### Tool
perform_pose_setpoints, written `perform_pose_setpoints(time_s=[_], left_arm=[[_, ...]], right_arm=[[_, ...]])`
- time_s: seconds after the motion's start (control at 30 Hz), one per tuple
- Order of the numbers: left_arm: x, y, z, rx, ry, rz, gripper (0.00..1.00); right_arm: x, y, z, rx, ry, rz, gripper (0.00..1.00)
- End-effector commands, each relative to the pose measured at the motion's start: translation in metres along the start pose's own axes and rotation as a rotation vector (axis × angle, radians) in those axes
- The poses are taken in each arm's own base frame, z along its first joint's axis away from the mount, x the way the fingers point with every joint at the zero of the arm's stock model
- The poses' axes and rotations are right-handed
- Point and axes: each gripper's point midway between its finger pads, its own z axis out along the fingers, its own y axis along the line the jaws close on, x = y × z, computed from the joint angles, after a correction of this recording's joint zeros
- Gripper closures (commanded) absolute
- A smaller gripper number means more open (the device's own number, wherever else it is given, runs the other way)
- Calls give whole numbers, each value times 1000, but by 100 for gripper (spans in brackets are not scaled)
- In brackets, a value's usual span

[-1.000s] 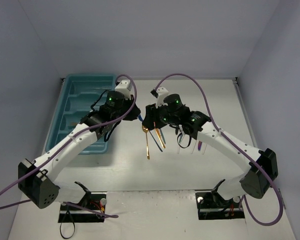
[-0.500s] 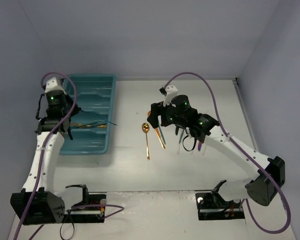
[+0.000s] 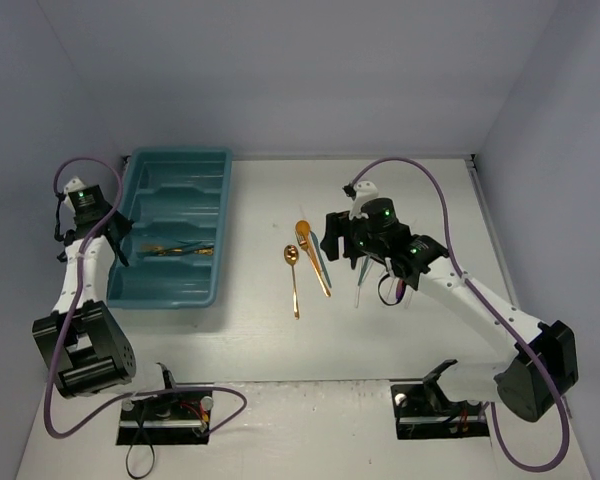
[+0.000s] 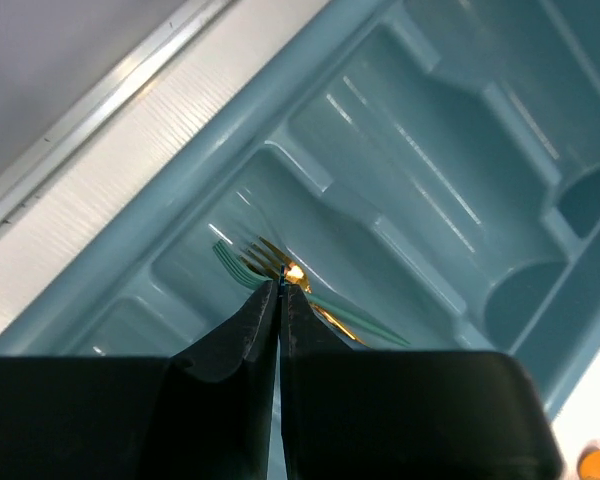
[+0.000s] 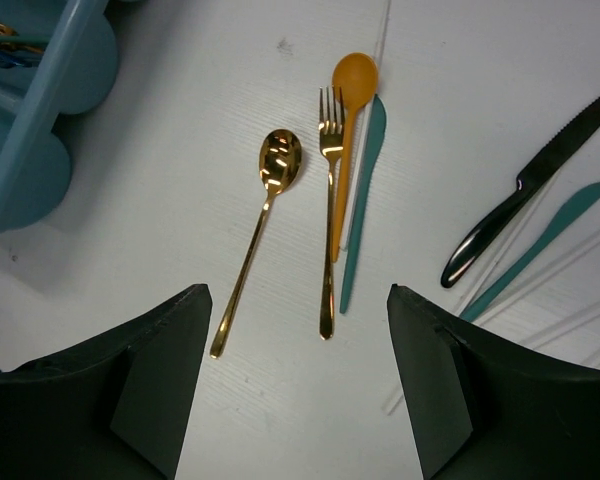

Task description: Sort the eating utensils into containers

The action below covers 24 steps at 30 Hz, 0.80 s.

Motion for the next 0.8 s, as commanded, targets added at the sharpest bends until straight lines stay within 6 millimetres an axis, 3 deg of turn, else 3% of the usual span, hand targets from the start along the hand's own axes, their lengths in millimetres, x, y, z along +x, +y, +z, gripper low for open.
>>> perform_pose_setpoints(time_s=[0.0,0.23,0.33,0.5,0.6,0.77], left_arm=[[-21,-13,8,47,-81,-24,99],[-24,-22,14,70,-60,-10,70],[-27,-30,5,109,-62,0,54],[-34,-42,-33,148,-74,28,40],[-21,-57,-60,209,-46,62,34],[24,-95,-108,351,9,191,29]], right_arm=[[-21,-9,-8,21,-87,-4,31],[-4,-26,11,94,-30,-22,35],[4,-25,26,91,14,-30,45],[12,-14,49,88,65,-74,63],[17,-7,62,82,91,-93,73],[25,0,86,83,135,-121,73]])
